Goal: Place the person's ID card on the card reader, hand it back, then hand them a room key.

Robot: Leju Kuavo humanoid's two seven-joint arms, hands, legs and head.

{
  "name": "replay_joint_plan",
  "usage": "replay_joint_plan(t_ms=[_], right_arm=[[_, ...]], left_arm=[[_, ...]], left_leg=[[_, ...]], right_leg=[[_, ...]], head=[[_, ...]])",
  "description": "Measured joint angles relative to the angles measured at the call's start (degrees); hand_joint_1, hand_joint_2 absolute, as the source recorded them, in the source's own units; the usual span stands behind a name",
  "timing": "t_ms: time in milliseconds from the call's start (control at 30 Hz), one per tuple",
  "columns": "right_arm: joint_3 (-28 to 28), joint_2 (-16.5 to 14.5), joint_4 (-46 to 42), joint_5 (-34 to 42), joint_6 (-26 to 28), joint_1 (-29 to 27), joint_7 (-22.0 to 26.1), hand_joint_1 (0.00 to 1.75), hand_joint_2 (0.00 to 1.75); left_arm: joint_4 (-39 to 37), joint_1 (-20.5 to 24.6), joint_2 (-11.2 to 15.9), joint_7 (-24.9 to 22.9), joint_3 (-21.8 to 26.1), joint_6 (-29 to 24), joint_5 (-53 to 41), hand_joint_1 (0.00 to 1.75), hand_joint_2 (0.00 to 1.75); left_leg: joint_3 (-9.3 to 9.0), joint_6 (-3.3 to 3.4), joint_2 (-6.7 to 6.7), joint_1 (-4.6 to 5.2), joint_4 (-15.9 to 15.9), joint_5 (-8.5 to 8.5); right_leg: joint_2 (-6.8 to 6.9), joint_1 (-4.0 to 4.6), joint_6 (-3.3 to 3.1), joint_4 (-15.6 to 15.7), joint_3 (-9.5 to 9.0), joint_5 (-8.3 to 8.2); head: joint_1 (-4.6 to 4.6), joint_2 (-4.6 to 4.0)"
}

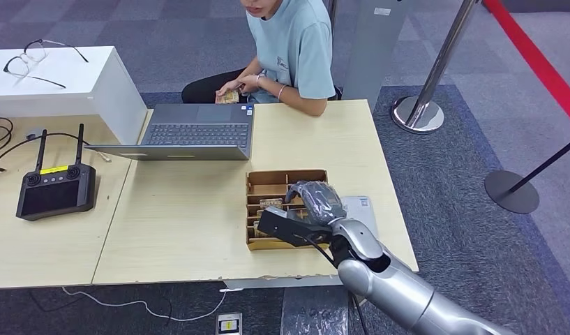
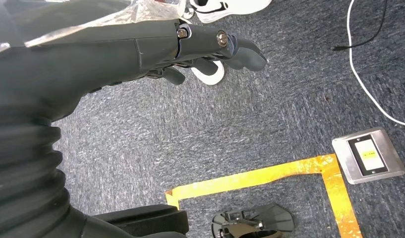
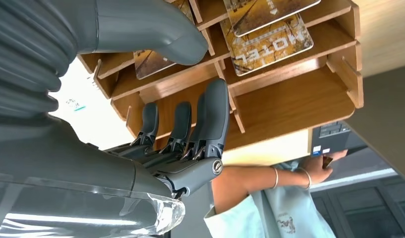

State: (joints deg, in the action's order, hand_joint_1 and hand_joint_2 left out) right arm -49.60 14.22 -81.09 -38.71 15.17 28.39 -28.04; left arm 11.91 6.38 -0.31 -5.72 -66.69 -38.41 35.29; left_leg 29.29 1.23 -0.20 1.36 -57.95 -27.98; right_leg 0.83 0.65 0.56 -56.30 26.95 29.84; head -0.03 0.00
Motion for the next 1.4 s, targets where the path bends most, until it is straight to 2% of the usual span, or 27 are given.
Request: replay_joint_plan(t_ms=[133,733,867,1067,1400], right_arm=[[0.0,-0.3,1.3,0.3,-0.1,0.3,0.3,0.87,1.75],[0.0,-0.8,4.9,0.1,0.3,1.7,0.2,0.89,1.75],[0.1,-0.4,5.7,0.0,0.8,2.2,-0.4,0.84,1.75],[0.3,0.6,6.6,-0.9,1.0,2.8,-1.3,0.89,1.75],[0.5,1.6,6.7,-1.1,0.9,2.9,-1.8,0.87,1.75]], left_arm=[[0.0,0.0,0.0,-0.1,0.0,0.0,-0.1,0.00,1.75],[0.0,0.0,-0.2,-0.1,0.0,0.0,-0.2,0.00,1.75],[0.0,0.0,-0.2,-0.1,0.0,0.0,-0.3,0.00,1.75],[0.0,0.0,-0.2,-0.1,-0.1,0.1,-0.5,0.00,1.75],[0.0,0.0,-0.3,-0.1,-0.1,0.1,-0.5,0.00,1.75]], left_leg=[[0.00,0.00,0.00,0.00,0.0,0.00],[-0.01,0.00,0.00,0.00,0.0,0.00],[-0.01,0.00,0.00,0.00,0.0,0.00],[-0.03,0.00,0.01,0.00,0.0,0.00],[-0.06,0.00,0.00,0.00,0.0,0.00]], right_leg=[[0.00,0.00,0.00,0.0,0.00,0.00],[0.00,0.00,0.00,0.0,0.00,0.00],[0.00,0.00,0.00,0.0,0.00,0.00],[0.00,-0.01,0.00,0.0,0.00,0.00],[0.00,0.00,0.00,0.0,-0.04,0.00]], head=[[-0.01,0.00],[-0.01,0.00],[-0.01,0.00],[0.00,0.00],[-0.01,0.00]])
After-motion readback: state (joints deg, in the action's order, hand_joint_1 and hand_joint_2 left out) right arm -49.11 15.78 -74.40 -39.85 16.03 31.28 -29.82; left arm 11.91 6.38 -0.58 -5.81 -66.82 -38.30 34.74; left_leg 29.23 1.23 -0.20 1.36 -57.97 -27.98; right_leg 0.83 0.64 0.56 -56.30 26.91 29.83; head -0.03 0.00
